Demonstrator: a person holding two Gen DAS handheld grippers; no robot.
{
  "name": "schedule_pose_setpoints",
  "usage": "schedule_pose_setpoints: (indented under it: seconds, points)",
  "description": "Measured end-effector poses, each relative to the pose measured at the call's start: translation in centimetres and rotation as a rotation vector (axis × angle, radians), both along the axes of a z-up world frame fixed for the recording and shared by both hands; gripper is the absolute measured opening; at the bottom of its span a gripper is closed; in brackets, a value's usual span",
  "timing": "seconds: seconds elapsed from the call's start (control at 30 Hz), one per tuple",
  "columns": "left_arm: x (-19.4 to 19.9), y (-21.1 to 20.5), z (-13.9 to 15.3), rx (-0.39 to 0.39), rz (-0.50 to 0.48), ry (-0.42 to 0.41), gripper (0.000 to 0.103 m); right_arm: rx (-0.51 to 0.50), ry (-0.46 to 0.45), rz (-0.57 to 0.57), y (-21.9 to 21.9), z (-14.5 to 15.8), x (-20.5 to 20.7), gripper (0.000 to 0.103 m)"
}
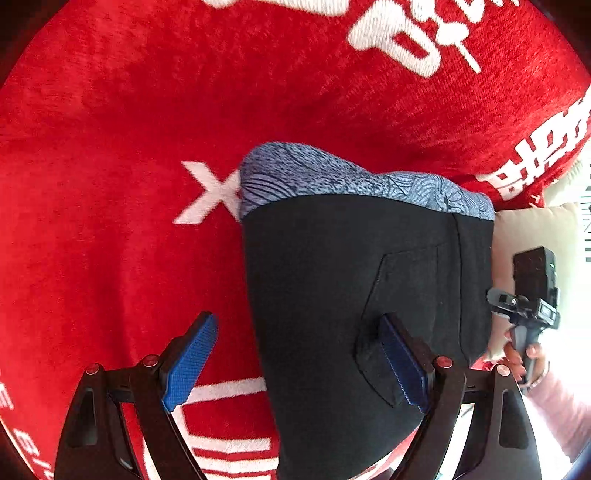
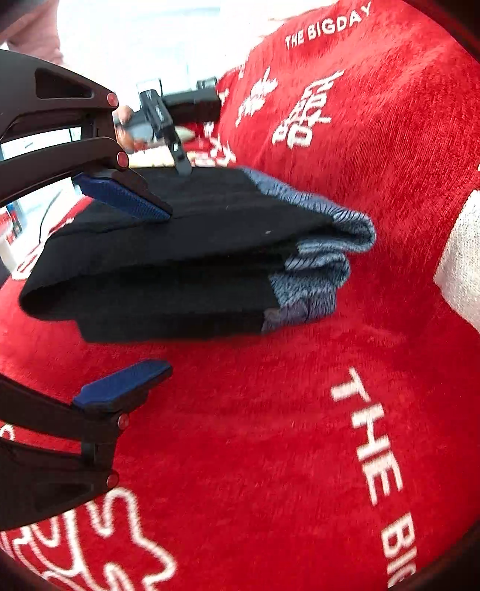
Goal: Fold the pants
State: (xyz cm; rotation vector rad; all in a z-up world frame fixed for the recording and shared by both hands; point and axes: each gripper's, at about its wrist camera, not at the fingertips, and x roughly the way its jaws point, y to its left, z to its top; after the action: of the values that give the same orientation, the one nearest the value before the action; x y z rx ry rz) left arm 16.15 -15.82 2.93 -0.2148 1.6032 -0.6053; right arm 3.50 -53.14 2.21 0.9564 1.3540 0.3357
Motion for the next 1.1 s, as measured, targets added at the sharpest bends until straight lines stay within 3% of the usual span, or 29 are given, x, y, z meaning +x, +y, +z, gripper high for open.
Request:
schedule_pose_setpoints:
  seconds: [0.27, 0.3, 0.33, 0.37, 0.43, 0.53, 0.83, 1.1]
  points:
    - [0.3, -1.6, -2.0, -0.064, -0.002, 0.04, 0.091, 0.074, -0.017, 0.051, 1.9, -2.0, 2.3, 0.08]
    - [0.2, -1.8, -1.7, -0.06, 0.003, 0.019, 0.089, 0.07, -0.012, 0.042, 2.2, -2.1, 2.6, 0.079]
    - [-0.1, -2.1, -1.3, -0.07, 0.004, -0.014, 0.079, 0.064, -0.004, 0.03, 2.2, -2.0, 2.5, 0.072]
    - [-0.3, -2.2, -0.9, -0.065, 0.003, -0.033, 0.079, 0.06, 0.0, 0.017, 2.1, -1.9, 2.3, 0.068]
    - [-0.8, -2.5, 0.0, -0.059, -0.003, -0.069, 0.069, 0.069, -0.001, -0.01, 2.3, -1.5, 2.0, 0.055]
    - [-0.9, -2.0, 1.1, -0.063, 0.001, -0.089, 0.058, 0.077, -0.016, -0.021, 2.5, -0.4, 1.7, 0.049]
    - [-3.1, -0.4, 4.7, -0.089, 0.012, -0.12, 0.056, 0.132, -0.048, -0.04, 3.5, 2.5, 0.1, 0.046]
    - [-8.1, 0.6, 6.9, -0.075, 0.001, -0.128, 0.056, 0.139, -0.05, -0.033, 4.9, 4.8, -4.2, 0.046]
